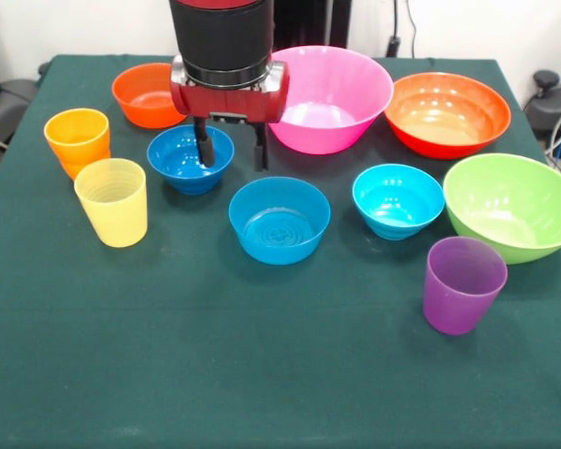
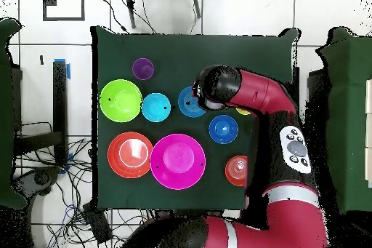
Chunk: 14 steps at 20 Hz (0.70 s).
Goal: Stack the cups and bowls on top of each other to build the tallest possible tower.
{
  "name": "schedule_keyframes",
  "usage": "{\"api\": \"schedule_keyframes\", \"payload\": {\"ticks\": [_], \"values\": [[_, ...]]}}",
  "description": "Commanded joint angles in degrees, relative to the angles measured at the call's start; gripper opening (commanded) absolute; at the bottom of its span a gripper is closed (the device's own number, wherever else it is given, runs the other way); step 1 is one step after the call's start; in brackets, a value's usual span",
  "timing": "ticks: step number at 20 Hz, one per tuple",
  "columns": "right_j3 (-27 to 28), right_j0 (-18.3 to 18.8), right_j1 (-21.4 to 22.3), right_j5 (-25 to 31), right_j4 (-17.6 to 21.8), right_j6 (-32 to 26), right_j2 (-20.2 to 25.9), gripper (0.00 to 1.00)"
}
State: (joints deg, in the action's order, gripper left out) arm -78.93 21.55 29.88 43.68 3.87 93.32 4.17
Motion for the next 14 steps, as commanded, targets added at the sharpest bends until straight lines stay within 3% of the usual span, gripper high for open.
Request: {"api": "schedule_keyframes", "payload": {"ticks": [1, 14], "values": [[1.6, 0.6, -1.0, 4.5, 7.6, -10.4, 3.9, 1.00], [5.7, 1.0, -1.8, 5.7, 10.2, -9.3, 5.4, 1.00]]}}
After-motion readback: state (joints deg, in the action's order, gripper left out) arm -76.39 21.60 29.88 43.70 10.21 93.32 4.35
